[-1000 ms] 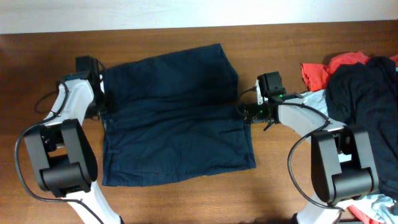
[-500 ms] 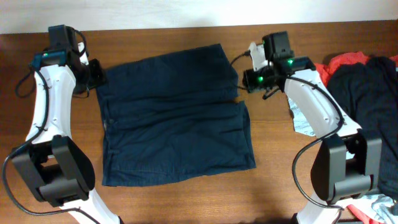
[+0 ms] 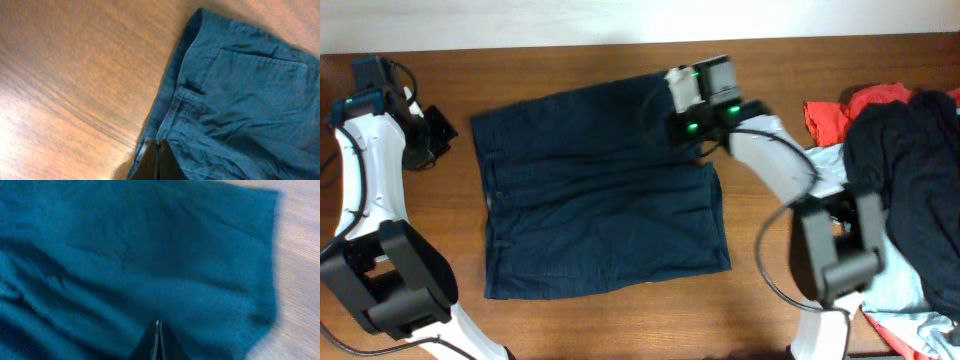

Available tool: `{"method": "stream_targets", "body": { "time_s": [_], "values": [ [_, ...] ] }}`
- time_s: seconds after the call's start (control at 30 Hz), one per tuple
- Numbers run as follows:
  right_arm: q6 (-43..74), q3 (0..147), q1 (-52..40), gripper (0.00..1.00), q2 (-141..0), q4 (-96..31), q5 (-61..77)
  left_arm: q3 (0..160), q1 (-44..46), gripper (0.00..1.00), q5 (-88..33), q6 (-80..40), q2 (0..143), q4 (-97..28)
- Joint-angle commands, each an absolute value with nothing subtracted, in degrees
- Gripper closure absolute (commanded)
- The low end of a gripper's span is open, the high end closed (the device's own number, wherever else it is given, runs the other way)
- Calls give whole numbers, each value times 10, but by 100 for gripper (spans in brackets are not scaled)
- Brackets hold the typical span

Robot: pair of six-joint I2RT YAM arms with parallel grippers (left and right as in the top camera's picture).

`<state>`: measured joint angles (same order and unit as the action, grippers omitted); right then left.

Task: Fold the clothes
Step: 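Release the shorts and lift both grippers away to the sides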

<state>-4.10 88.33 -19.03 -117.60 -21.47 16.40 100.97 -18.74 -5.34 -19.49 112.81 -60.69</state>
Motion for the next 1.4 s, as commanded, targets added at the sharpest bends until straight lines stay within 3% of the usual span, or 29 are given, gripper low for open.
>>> {"method": "stream_targets", "body": {
  "time_s": [0.0,0.23,0.5,1.37],
  "values": [
    [-42,891,-220,96,-1209,-169,106,992,-189,99,-63,-219,1125,-609],
    [-42,891,-240,96,-1247,-74,-9,946,-189,99,-63,-218,1125,-595],
    [-36,891,-227,96,-1287,-51,-10,883,-189,99,-63,-218,1125,-561],
    [-21,903,-100,96,-1313,-159,-65,882,-188,100,-85,-187,1125,-565]
  ]
}}
